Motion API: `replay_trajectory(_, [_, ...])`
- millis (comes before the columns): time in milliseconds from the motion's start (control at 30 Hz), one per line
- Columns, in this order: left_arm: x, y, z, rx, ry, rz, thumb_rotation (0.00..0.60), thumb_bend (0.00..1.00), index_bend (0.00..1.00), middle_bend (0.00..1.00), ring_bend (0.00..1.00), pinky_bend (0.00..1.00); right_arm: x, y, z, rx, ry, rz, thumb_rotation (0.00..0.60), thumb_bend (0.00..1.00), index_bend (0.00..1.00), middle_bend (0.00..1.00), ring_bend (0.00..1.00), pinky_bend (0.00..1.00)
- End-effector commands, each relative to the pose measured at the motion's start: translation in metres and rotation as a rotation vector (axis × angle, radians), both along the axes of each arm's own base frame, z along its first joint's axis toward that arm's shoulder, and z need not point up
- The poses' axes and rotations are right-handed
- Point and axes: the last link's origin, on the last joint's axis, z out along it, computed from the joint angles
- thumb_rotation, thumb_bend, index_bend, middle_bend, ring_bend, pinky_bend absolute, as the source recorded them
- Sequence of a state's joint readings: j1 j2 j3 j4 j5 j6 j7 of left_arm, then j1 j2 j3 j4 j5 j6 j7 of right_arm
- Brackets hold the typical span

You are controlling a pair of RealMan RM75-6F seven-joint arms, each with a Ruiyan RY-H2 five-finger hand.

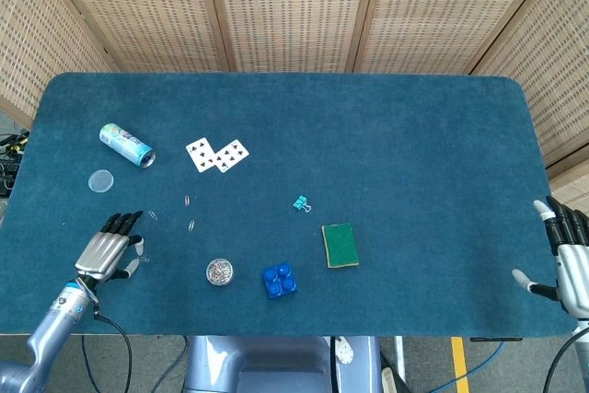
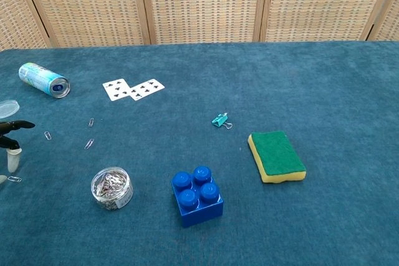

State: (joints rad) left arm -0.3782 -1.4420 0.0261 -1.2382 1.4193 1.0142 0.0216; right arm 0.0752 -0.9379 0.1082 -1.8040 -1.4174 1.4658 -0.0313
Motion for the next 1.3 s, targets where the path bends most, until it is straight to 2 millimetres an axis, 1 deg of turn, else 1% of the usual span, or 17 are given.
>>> replay_trajectory(33, [-0.001,-0.001,-0.002,-0.004,0.003,0.000,0.600,0.40,0.52,0.00,0.00,0.00,0.000,0.000,0.000,0.001,-0.001,0.000,0.600,0.00,0.00,0.00,0.00,0.00])
replay_trajectory(533, [-0.003,-0.001,-0.009,-0.008,-0.004,0.008,0.600,0.41,0.53,0.00,0.00,0.00,0.000,0.000,0.000,0.004,-0.006,0.001,0.600,0.00,0.00,0.00,0.00,0.00])
replay_trajectory(867, [-0.002,-0.001,-0.014,-0.015,-0.004,0.004,0.600,0.41,0.60,0.00,0.00,0.00,0.000,-0.001,0.000,0.006,-0.013,0.005,0.600,0.00,0.00,0.00,0.00,0.00])
replay_trajectory(1300, [-0.003,0.000,-0.015,-0.009,-0.003,0.007,0.600,0.41,0.61,0.00,0.00,0.00,0.000,-0.001,0.000,0.006,-0.017,0.013,0.600,0.00,0.00,0.00,0.00,0.00])
